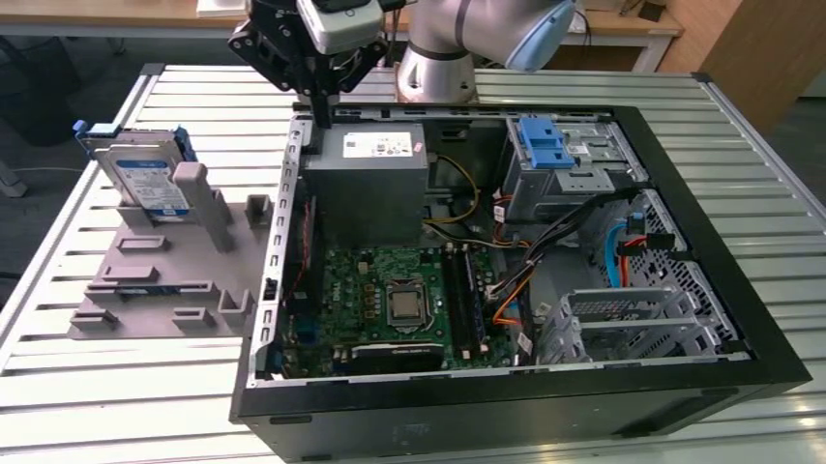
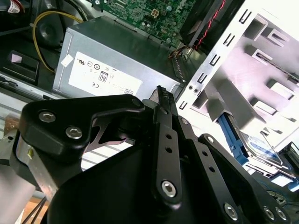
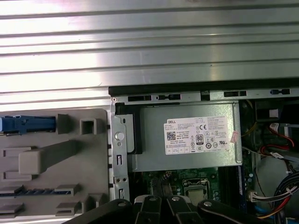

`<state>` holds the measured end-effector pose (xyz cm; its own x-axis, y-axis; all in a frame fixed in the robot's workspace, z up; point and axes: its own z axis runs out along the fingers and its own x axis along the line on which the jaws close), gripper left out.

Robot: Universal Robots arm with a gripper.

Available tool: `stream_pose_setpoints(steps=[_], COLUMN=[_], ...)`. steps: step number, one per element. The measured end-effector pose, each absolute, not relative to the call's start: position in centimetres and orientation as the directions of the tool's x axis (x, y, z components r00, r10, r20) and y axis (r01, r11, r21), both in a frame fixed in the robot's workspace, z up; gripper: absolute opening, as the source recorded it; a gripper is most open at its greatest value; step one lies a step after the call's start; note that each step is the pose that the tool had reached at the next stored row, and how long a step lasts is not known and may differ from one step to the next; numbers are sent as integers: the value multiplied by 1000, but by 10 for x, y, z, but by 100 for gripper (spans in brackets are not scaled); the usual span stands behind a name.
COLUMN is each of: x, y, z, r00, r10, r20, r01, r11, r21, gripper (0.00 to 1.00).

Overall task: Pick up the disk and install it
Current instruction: 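Reach for the disk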

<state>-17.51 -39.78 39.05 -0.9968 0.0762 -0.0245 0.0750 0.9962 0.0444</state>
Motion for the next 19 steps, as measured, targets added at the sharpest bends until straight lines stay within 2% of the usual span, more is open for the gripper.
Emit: stream_pose_setpoints(steps=[19], x=[-181], y=[-397], z=[390], r00=[-997], r10=[76], r20=[-24], r01=[75], r11=[996], r21=[44], gripper=[11])
